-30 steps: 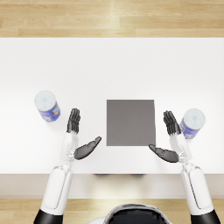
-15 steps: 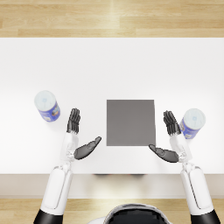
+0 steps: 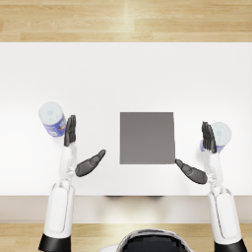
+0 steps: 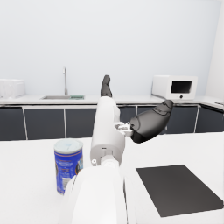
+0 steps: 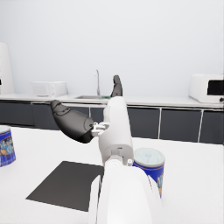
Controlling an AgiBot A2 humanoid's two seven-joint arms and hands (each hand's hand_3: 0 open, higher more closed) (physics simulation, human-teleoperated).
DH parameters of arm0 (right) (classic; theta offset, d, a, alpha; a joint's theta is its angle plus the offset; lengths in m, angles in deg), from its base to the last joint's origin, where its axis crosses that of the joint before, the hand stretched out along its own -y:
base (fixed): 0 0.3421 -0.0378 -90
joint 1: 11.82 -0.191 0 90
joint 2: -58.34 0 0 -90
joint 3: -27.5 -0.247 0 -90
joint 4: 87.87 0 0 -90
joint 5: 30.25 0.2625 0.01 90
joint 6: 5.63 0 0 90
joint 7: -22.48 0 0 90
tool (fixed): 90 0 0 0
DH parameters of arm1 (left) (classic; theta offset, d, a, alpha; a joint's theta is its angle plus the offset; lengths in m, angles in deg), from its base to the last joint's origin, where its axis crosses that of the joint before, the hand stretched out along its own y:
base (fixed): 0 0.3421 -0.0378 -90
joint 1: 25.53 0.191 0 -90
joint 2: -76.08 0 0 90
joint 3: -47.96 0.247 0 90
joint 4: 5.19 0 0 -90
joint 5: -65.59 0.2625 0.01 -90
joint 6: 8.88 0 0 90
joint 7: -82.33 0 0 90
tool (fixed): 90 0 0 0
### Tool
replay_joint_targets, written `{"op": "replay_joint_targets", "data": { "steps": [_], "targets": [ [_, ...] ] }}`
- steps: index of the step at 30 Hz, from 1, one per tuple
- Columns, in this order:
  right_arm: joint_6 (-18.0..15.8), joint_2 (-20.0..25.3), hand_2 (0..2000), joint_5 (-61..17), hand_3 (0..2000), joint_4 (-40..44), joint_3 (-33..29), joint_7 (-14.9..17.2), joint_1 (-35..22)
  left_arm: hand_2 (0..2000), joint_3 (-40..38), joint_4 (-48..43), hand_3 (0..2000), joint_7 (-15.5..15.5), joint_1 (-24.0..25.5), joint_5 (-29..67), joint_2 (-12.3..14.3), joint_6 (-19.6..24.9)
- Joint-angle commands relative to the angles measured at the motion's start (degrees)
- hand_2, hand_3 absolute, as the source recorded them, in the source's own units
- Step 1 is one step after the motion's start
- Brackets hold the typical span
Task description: Pick up the blue can on the left and place it in the middle, then pick up the blue can on the right and place it on top of the can in the middle
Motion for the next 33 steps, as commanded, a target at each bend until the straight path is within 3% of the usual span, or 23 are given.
{"op": "replay_joint_targets", "data": {
  "steps": [1, 4, 10, 19, 26, 33],
  "targets": [
    [0.06, 0.13, 0, -2.56, 0, -2.96, -6.64, -0.06, -0.30, 0, -5.72, 0.56, 0, 0.06, -3.11, 2.55, 0.35, 0.06],
    [0.15, 0.20, 0, -8.28, 0, -3.81, -11.55, -0.15, -0.68, 0, -9.38, 2.21, 0, 0.15, -4.96, 9.52, 0.29, 0.15],
    [0.20, 1.04, 0, -11.15, 0, -2.07, -15.64, -0.20, 1.05, 0, -13.91, 7.84, 0, 0.20, -6.35, 13.53, 0.48, 0.20],
    [0.20, 1.73, 0, -11.57, 0, 9.17, -15.72, -0.21, 0.87, 0, -14.40, 20.80, 0, 0.21, -5.91, 14.11, 1.30, 0.21],
    [0.20, 2.43, 0, -11.59, 0, 15.39, -14.17, -0.21, 1.33, 0, -13.57, 28.31, 0, 0.21, -8.37, 14.14, 1.82, 0.21],
    [0.20, 3.06, 0, -11.59, 0, 23.74, -12.68, -0.21, -1.68, 0, -12.56, 37.36, 0, 0.21, -12.17, 14.14, 2.40, 0.21]
  ]
}}
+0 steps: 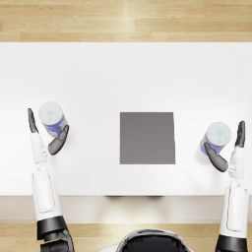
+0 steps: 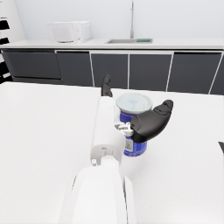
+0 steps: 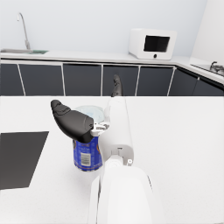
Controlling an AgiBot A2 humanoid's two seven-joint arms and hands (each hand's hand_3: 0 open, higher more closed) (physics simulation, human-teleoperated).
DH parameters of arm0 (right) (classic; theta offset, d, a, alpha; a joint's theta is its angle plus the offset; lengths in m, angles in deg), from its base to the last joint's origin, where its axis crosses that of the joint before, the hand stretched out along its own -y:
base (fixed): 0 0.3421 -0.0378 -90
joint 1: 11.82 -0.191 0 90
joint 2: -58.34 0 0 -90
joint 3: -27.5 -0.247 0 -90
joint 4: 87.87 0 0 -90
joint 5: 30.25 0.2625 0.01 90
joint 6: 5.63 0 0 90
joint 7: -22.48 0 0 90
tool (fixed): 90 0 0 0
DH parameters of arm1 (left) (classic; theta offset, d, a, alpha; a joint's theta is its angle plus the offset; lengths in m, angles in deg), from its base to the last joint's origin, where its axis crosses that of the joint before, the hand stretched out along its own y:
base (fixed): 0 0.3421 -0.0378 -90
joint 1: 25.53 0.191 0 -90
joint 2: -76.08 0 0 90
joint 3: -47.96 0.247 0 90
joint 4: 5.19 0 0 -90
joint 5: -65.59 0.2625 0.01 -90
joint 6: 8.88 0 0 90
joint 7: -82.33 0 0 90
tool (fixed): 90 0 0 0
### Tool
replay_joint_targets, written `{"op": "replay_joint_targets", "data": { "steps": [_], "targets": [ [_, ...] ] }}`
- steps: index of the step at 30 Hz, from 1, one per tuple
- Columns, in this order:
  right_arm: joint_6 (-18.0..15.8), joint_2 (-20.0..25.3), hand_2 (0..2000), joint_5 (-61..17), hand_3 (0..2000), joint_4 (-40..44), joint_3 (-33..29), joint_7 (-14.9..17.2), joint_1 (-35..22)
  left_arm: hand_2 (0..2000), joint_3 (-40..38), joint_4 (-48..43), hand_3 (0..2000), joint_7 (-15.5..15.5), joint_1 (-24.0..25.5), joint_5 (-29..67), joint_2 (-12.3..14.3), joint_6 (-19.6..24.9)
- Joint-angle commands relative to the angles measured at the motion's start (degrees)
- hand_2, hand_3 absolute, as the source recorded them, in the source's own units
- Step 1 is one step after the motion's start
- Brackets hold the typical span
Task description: Pick up the blue can on the left and place it in the middle, then pick up the blue can on the right and place it on top of the can in the middle
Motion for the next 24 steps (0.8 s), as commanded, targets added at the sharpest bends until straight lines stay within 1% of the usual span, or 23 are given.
{"op": "replay_joint_targets", "data": {
  "steps": [1, 4, 7, 11, 19, 24],
  "targets": [
    [0.00, 0.09, 0, 0.00, 0, 5.73, 1.16, 0.00, -2.49, 0, 0.44, 4.82, 0, 0.00, -3.24, 0.00, 0.00, 0.00],
    [0.00, 0.42, 0, 0.00, 0, 9.63, 1.42, 0.00, -3.60, 0, 0.89, 7.50, 0, 0.00, -4.65, 0.00, 0.27, 0.00],
    [0.00, 0.77, 0, 0.00, 0, 12.05, 1.90, 0.00, -4.65, 0, 1.37, 11.76, 0, 0.00, -6.37, -0.01, 0.54, 0.00],
    [0.00, 1.22, 0, 0.01, 0, 14.24, 2.40, 0.00, -5.19, 0, 1.46, 15.31, 0, 0.00, -8.01, -0.01, 0.90, 0.00],
    [0.00, 2.12, 0, 0.01, 0, 21.51, 2.96, 0.00, -7.39, 0, 1.22, 22.34, 0, 0.00, -11.42, -0.01, 1.50, 0.00],
    [0.00, 2.65, 0, 0.01, 0, 25.46, 2.31, 0.00, -8.94, 0, 1.27, 24.11, 0, 0.00, -12.55, -0.02, 1.88, 0.00]
  ]
}}
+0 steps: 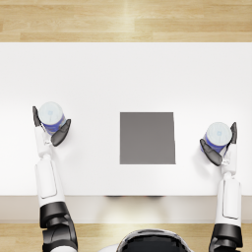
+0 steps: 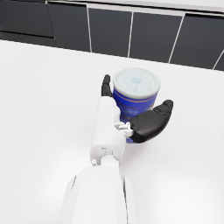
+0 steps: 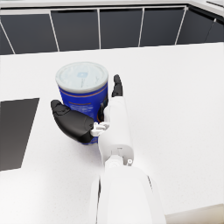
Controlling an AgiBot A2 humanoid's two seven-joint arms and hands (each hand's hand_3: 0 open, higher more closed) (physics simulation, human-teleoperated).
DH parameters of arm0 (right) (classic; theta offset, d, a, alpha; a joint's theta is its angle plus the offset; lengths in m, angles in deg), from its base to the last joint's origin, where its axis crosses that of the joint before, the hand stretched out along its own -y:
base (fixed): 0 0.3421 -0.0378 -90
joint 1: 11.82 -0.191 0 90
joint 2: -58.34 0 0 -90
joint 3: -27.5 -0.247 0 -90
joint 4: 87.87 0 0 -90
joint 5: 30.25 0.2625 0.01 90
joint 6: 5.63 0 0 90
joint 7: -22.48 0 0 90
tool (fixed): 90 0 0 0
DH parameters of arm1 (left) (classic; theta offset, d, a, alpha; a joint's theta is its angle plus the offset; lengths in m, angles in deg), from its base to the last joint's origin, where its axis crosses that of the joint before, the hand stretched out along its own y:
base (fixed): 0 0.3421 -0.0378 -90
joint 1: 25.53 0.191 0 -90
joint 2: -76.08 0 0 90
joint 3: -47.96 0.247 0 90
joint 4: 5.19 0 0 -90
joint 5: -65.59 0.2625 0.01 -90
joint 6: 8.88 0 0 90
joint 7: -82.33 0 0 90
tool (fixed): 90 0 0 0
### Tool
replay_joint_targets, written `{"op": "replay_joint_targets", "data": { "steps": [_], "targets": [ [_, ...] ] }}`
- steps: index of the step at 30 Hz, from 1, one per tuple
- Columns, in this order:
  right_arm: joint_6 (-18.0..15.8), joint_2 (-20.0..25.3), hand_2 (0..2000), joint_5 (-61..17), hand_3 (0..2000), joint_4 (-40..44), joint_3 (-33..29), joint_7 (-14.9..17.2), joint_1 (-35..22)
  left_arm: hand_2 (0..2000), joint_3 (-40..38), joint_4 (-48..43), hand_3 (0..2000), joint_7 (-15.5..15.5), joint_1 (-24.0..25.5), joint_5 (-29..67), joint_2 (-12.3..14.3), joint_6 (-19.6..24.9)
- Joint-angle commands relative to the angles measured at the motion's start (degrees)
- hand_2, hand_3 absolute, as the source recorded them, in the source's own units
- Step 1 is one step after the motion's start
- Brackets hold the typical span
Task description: Pick up the blue can on the left and place it in the middle, then pick up the blue can on the right and place it on top of the can in the middle
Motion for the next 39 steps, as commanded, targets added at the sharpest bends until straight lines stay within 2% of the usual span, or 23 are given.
{"op": "replay_joint_targets", "data": {
  "steps": [1, 7, 8, 9, 10, 11, 12, 13, 18, 23, 27, 30, 34, 39],
  "targets": [
    [-0.21, 0.13, 0, 0.00, 0, 2.57, -0.66, -0.02, -1.85, 0, -0.05, 1.79, 0, 0.00, -2.44, 0.00, 0.00, 0.00],
    [-1.15, 0.81, 0, 0.03, 0, 6.32, 0.28, -0.04, -4.14, 0, -0.54, 6.43, 0, 0.00, -4.95, 0.00, 0.32, 0.00],
    [-1.13, 0.89, 0, 0.02, 0, 5.04, 0.16, -0.04, -3.53, 1361, -0.68, 6.43, 327, 0.00, -4.96, 0.00, 0.38, -0.01],
    [-1.32, 0.94, 1361, 0.01, 327, 4.55, -0.26, 0.02, -3.29, 2000, -0.94, 6.88, 653, 0.03, -5.09, 0.02, 0.36, -0.03],
    [-3.65, 0.99, 2000, -0.01, 653, 3.64, -0.01, 0.06, -3.15, 2000, -0.96, 8.68, 980, 0.03, -5.95, 0.05, 0.29, 0.23],
    [-6.25, 1.07, 2000, -0.01, 980, 3.07, -0.22, -0.03, -2.88, 2000, -1.03, 7.85, 1307, 0.08, -5.55, 0.06, 0.29, 0.20],
    [-7.98, 1.18, 2000, -0.01, 1307, 1.94, -0.59, -0.11, -2.35, 2000, -1.10, 6.76, 1520, 0.04, -5.13, 0.09, 0.29, 0.00],
    [-7.89, 1.29, 2000, -0.02, 1520, -0.16, -0.89, -0.24, -1.75, 2000, -0.80, 4.61, 1520, 0.12, -4.19, 0.09, 0.35, 0.07],
    [-6.70, 1.79, 2000, -0.01, 1520, -14.98, 0.32, -0.72, 1.36, 2000, 3.35, -15.57, 1520, 0.14, 2.04, 0.05, 0.81, 1.05],
    [-5.70, 2.15, 2000, -0.01, 1520, -26.81, 2.72, -0.80, 1.16, 2000, 14.28, -29.06, 1520, 0.16, 5.74, 0.04, 0.65, 1.53],
    [-5.89, 2.47, 2000, -0.01, 1520, -32.29, 5.41, -0.82, 1.54, 2000, 21.01, -30.70, 1520, 0.22, 5.00, 0.05, 1.61, 1.84],
    [-6.09, 2.86, 2000, -0.01, 1520, -32.61, 6.40, -0.74, 0.83, 2000, 24.26, -30.47, 1520, 0.22, 3.86, 0.06, 2.84, 1.94],
    [-5.86, 3.29, 2000, -0.01, 1520, -33.97, 6.97, -0.69, 0.40, 2000, 28.65, -28.72, 1520, 0.21, 2.79, -9.32, 4.25, 1.96],
    [-5.97, 3.99, 2000, -0.01, 1520, -35.93, 7.95, -0.71, -1.00, 2000, 33.16, -23.27, 1520, 0.22, 1.39, -13.06, 6.18, 1.90]
  ]
}}
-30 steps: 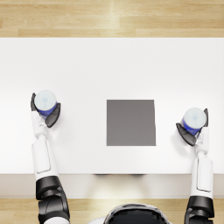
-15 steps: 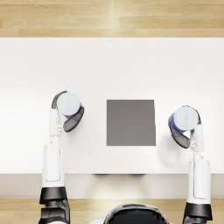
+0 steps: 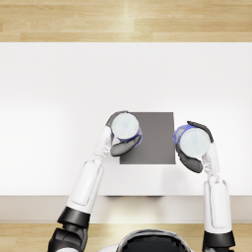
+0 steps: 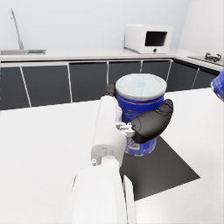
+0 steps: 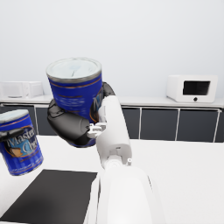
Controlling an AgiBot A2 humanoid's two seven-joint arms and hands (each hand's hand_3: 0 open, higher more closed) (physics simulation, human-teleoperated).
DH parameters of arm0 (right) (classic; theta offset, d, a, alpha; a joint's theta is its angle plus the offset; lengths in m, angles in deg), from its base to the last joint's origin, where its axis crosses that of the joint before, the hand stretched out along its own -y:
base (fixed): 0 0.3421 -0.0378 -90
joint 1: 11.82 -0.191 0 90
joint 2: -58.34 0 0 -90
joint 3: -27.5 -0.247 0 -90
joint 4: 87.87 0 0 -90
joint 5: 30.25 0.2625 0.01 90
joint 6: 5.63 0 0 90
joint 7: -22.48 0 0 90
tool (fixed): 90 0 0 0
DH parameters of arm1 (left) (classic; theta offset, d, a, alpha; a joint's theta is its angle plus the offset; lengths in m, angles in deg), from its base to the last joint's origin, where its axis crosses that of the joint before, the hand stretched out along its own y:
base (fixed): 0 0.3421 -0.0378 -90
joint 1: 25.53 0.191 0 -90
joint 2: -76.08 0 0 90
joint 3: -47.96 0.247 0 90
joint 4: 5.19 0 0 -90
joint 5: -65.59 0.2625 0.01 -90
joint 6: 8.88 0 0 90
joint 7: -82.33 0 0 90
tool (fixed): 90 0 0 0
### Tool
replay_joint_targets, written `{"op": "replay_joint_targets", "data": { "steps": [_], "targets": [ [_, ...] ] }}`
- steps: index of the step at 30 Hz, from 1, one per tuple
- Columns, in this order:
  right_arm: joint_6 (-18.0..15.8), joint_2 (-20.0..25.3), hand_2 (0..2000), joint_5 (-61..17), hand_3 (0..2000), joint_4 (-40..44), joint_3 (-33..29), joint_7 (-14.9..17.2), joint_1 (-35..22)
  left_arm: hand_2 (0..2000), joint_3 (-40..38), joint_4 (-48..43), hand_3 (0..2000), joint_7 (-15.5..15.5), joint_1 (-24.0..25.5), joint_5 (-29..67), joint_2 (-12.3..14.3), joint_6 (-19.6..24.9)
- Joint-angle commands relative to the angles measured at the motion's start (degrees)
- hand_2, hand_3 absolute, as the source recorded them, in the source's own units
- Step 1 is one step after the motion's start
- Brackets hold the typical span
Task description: Pick up the blue can on the left and place it in the middle, then pick up the blue can on the right and place it on top of the can in the middle
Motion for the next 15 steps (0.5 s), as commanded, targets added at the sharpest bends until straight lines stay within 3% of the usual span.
{"op": "replay_joint_targets", "data": {
  "steps": [1, 5, 6, 7, 9, 12, 15],
  "targets": [
    [0.20, 0.42, 2000, 0.00, 1520, -1.64, 0.50, -0.01, -1.84, 2000, 4.18, 5.00, 1520, 0.00, -2.72, -0.24, 1.88, -0.04],
    [-0.38, 0.74, 2000, 0.00, 1520, -1.66, 0.49, 0.01, -1.85, 2000, 7.78, 10.98, 1520, -0.03, -3.79, -0.70, 3.54, -0.04],
    [-0.47, 0.79, 2000, 0.00, 1520, -1.57, 0.47, 0.02, -1.72, 2000, 8.47, 11.90, 1520, 2.15, -3.61, -0.74, 3.66, -0.06],
    [-0.28, 0.87, 2000, 0.00, 1520, -1.20, 0.23, 0.01, -1.77, 2000, 8.96, 12.79, 1520, 6.56, -3.36, -0.77, 3.74, -0.07],
    [-0.15, 0.98, 2000, 0.00, 1520, -1.84, 0.30, 0.06, -1.50, 2000, 9.45, 15.18, 1520, 12.50, -3.55, -0.81, 4.32, 0.01],
    [-0.13, 1.25, 2000, 0.00, 1520, -2.47, 0.24, 0.08, -1.82, 2000, 10.17, 18.74, 1520, 16.66, -3.86, -0.84, 5.22, 0.13],
    [-0.27, 1.56, 2000, 0.01, 1520, -3.23, 0.15, 0.01, -2.42, 2000, 10.72, 22.12, 1520, 18.34, -4.29, -0.85, 6.18, 0.43]
  ]
}}
